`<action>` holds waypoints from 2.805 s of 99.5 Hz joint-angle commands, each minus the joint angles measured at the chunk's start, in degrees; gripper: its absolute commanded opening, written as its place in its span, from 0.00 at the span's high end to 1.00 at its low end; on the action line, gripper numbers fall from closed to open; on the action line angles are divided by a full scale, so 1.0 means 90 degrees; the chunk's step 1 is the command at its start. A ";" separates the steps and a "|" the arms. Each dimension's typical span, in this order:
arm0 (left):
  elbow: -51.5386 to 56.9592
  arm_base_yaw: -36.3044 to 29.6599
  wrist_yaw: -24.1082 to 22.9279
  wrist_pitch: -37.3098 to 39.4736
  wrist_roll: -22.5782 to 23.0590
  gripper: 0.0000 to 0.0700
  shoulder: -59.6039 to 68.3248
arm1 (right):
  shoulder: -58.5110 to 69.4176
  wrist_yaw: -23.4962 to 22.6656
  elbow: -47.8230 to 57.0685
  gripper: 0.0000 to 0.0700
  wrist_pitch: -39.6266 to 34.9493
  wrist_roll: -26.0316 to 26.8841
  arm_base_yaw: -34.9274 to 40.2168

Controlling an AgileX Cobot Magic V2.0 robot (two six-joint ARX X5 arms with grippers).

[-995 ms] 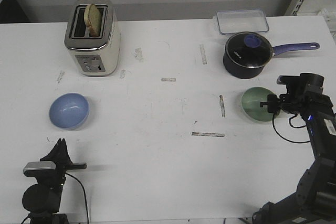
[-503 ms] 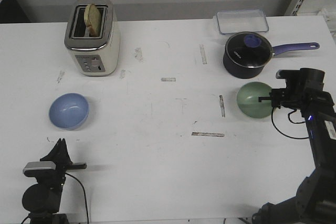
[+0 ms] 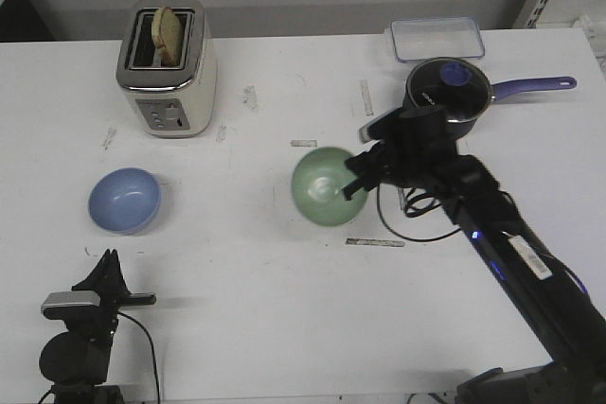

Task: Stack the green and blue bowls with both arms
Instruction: 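Drag the green bowl with the right gripper toward the table center, then release the green bowl and retract the right gripper to rest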

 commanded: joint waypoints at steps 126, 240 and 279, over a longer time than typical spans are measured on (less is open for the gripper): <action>-0.0129 -0.0002 -0.0005 0.0104 -0.0017 1.00 -0.0005 | 0.0753 0.0641 0.0554 0.68 -0.0211 -0.0109 0.1365; 0.0563 -0.0002 -0.0005 0.0719 -0.0607 1.00 0.0121 | -0.6829 0.2472 -0.5161 1.00 0.0933 0.0085 -0.2953; 0.5234 0.0034 0.0151 -0.1020 0.0051 0.99 0.3599 | -0.7023 0.2475 -0.5224 1.00 0.0942 0.0036 -0.2948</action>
